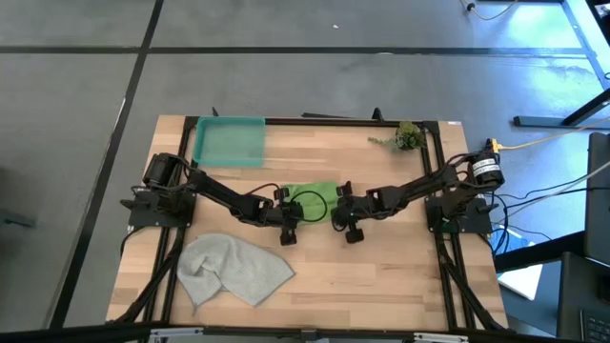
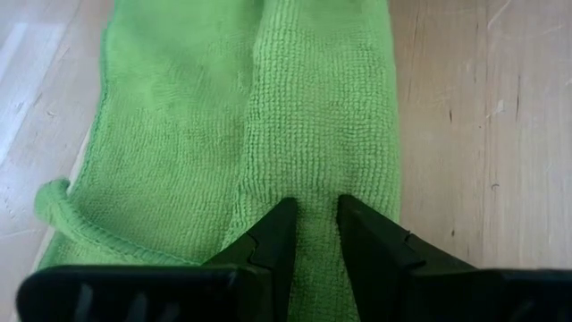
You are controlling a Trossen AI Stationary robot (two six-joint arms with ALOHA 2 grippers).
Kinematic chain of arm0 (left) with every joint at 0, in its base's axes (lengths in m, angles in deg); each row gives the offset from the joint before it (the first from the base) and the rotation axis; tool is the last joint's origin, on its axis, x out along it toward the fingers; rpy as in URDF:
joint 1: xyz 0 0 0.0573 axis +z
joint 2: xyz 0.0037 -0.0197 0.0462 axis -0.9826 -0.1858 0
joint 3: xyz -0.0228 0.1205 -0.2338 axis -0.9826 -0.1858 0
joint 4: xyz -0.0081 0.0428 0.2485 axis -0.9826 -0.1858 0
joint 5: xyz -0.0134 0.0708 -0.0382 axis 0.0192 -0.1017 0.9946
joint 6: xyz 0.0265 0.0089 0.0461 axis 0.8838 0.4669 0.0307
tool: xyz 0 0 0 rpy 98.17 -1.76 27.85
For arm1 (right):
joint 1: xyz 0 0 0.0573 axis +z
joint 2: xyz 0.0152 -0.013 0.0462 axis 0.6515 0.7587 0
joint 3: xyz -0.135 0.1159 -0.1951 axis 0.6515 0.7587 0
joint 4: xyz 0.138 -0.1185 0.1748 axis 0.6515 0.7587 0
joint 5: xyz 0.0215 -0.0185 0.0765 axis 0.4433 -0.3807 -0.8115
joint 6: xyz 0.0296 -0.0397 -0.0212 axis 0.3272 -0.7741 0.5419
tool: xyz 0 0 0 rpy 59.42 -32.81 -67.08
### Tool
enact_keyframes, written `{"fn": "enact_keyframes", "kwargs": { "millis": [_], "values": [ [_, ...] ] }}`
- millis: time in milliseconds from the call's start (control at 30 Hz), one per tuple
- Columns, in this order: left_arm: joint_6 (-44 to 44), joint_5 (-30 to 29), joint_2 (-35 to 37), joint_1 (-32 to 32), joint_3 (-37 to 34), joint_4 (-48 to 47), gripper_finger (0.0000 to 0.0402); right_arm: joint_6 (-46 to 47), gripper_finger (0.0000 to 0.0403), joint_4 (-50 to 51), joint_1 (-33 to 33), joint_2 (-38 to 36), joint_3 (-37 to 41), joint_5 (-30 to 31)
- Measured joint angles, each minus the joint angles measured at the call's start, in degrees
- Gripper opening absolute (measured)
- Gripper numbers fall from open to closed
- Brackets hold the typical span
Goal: Roll microfiber towels into tight, uniform cylinder then place into a basket
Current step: Roll the green towel
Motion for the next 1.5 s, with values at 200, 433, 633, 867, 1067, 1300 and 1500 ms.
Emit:
{"fn": "enact_keyframes", "kwargs": {
  "millis": [200, 433, 633, 867, 1067, 1300, 1500],
  "values": [
    [0.29, 0.53, 1.31, -0.07, -0.07, -1.41, 0.0087, 2.33, 0.0002, 5.72, -1.79, -0.02, -4.08, -10.51],
    [4.8, -0.62, 4.91, -1.02, -0.16, -4.53, 0.0087, 3.94, 0.0002, 13.58, -4.83, 0.17, -9.19, -18.9],
    [6.07, -2.2, 7.85, -2.38, -0.16, -9.14, 0.0087, 7.14, 0.0001, 13.89, -8.26, 0.14, -10.69, -26.85],
    [6.27, -3.53, 8.62, -5.38, -0.11, -11.93, 0.0087, 12.3, 0.0001, 13.82, -12.27, 0.07, -10.74, -31.39],
    [6.03, -6.7, 8.62, -7.58, -0.11, -12.31, 0.0087, 15.78, 0.0001, 13.74, -15.62, -0.04, -10.76, -36.23],
    [5.9, -11.45, 8.38, -7.63, -0.02, -13.68, 0.0087, 16.79, 0.0001, 13.71, -17.86, -0.07, -10.85, -39.66],
    [5.73, -11.04, 8.38, -6.56, -0.02, -13.88, 0.0087, 18.02, 0.0001, 13.74, -18.46, -0.07, -10.85, -39.65]
  ]
}}
